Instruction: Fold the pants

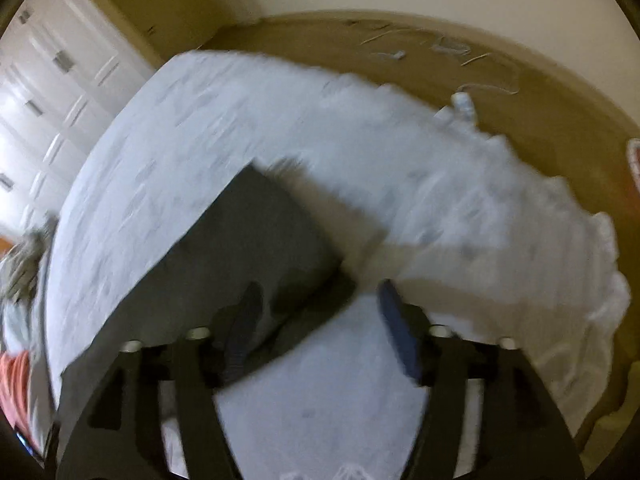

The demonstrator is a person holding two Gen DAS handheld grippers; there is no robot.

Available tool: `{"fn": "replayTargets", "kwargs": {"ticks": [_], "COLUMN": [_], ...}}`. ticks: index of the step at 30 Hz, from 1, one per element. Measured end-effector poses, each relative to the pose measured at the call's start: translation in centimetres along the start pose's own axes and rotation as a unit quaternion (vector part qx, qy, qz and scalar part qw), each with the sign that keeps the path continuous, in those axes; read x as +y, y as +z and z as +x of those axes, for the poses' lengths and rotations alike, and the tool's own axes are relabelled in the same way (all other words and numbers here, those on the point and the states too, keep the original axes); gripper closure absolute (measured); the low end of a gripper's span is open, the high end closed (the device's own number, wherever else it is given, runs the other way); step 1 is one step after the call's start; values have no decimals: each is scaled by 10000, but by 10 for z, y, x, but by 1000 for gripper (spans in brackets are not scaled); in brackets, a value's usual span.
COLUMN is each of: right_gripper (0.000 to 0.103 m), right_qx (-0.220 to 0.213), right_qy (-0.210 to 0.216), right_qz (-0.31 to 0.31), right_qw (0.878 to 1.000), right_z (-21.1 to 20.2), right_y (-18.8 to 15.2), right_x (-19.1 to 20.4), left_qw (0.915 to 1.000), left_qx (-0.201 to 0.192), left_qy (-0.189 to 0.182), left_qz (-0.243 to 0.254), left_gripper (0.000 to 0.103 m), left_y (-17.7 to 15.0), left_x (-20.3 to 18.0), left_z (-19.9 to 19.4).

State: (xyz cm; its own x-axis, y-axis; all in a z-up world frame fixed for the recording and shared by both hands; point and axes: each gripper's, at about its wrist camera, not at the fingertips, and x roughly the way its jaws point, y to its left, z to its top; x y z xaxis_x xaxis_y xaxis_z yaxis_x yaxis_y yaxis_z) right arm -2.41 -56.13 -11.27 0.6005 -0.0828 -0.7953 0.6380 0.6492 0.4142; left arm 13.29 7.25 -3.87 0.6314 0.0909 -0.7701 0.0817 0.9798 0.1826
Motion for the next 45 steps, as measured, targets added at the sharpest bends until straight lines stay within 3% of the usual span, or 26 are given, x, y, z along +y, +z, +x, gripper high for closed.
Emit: {"fn": "replayTargets", "kwargs": {"ticks": [3, 5, 6, 8, 9, 10, 13, 17, 20, 23, 25, 26, 28, 29, 31, 33, 34, 35, 37, 40, 41, 45], "right_gripper": [16, 17, 24, 78, 91, 92, 92, 92, 92, 92, 87, 81, 68, 68, 68, 51, 27, 17, 16, 16, 16, 17], "right_qx": [-42, -110, -142, -183, -184, -184, -574, -1125, -1046, -618, -213, 204, 918, 1094, 871, 360, 12, -224, -510, -135, 129, 718], "right_qy": [-71, -213, -241, -358, -341, -102, 524, 1772, 2541, 2985, 3015, 2932, 2527, 2010, 1677, 1770, 1869, 1874, 1650, 1055, 978, 1184], "right_qz": [-94, -245, -272, -335, -328, -226, -80, -744, -1403, -2252, -2760, -3172, -3783, -4159, -4535, -4481, -4178, -3916, -3388, -2434, -2121, -1969], "right_qw": [9999, 9994, 9992, 9986, 9987, 9995, 9969, 9749, 9512, 9254, 9124, 9017, 8858, 8802, 8710, 8756, 8891, 9006, 9249, 9641, 9723, 9706], "right_z": [6, 8, 9, 11, 11, 8, -23, -79, -95, -86, -66, -45, -7, 10, 8, -21, -41, -52, -62, -40, -28, 6], "right_y": [-4, -5, -3, -2, 0, 2, 5, -14, -47, -95, -129, -156, -196, -218, -228, -207, -186, -172, -144, -112, -106, -112], "right_x": [1, 8, 10, 16, 19, 20, 45, 127, 202, 280, 319, 341, 365, 372, 372, 364, 347, 333, 299, 240, 222, 206], "left_qw": [9996, 9989, 9986, 9976, 9974, 9972, 9976, 9973, 9961, 9957, 9956, 9953, 9945, 9936, 9914, 9900, 9897, 9899, 9892, 9830, 9770, 9527], "left_qx": [180, 346, 407, 590, 641, 682, 672, 631, 659, 607, 545, 511, 484, 486, 479, 438, 422, 436, 502, 582, 606, 598], "left_qy": [-88, -128, -137, -170, -179, -181, -176, -225, -318, -388, -409, -429, -458, -474, -554, -603, -614, -588, -606, -754, -893, -1223], "left_qz": [212, 301, 307, 308, 289, 250, 50, -286, -488, -588, -648, -705, -812, -901, -1081, -1195, -1221, -1215, -1233, -1570, -1839, -2716], "left_gripper": [21, 21, 21, 21, 21, 21, 21, 20, 20, 20, 19, 19, 18, 18, 18, 18, 18, 18, 18, 18, 18, 18], "left_y": [-4, -9, -11, -15, -16, -16, -14, -10, -10, -10, -10, -11, -12, -13, -16, -19, -21, -23, -26, -30, -31, -37], "left_x": [-20, -28, -30, -32, -32, -30, -20, -3, 6, 16, 25, 32, 43, 51, 67, 79, 83, 88, 96, 117, 129, 162], "left_z": [9, 16, 18, 24, 26, 27, 25, 19, 16, 10, 5, 2, 0, 0, -2, -5, -5, -5, -3, -1, 0, 1]}}
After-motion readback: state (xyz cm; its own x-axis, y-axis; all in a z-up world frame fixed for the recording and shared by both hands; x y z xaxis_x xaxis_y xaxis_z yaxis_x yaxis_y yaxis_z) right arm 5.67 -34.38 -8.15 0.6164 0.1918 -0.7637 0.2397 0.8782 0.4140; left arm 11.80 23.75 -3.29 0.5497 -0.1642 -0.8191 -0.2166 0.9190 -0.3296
